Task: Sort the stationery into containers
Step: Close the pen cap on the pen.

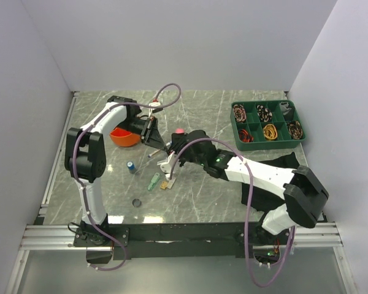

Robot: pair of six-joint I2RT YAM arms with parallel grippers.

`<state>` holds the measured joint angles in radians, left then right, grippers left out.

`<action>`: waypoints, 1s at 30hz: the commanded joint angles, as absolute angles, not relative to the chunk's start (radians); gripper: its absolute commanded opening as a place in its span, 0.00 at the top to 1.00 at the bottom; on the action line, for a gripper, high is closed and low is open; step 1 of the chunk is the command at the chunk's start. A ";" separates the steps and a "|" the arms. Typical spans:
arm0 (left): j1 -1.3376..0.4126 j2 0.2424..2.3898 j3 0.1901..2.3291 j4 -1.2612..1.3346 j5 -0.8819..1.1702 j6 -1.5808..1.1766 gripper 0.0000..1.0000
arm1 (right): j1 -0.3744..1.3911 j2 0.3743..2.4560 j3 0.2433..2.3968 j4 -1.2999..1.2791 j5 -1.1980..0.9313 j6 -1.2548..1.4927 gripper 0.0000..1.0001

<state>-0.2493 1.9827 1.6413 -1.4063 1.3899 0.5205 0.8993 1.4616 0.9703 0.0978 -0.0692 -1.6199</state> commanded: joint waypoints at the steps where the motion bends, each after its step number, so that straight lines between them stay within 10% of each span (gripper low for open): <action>1: -0.265 2.023 1.727 -1.374 1.649 0.531 0.99 | 1.012 1.528 1.025 0.159 -0.195 -1.602 1.00; 30: -0.275 1.987 1.707 -1.374 1.577 0.574 0.99 | 1.037 1.460 1.008 0.342 -0.345 -1.553 0.94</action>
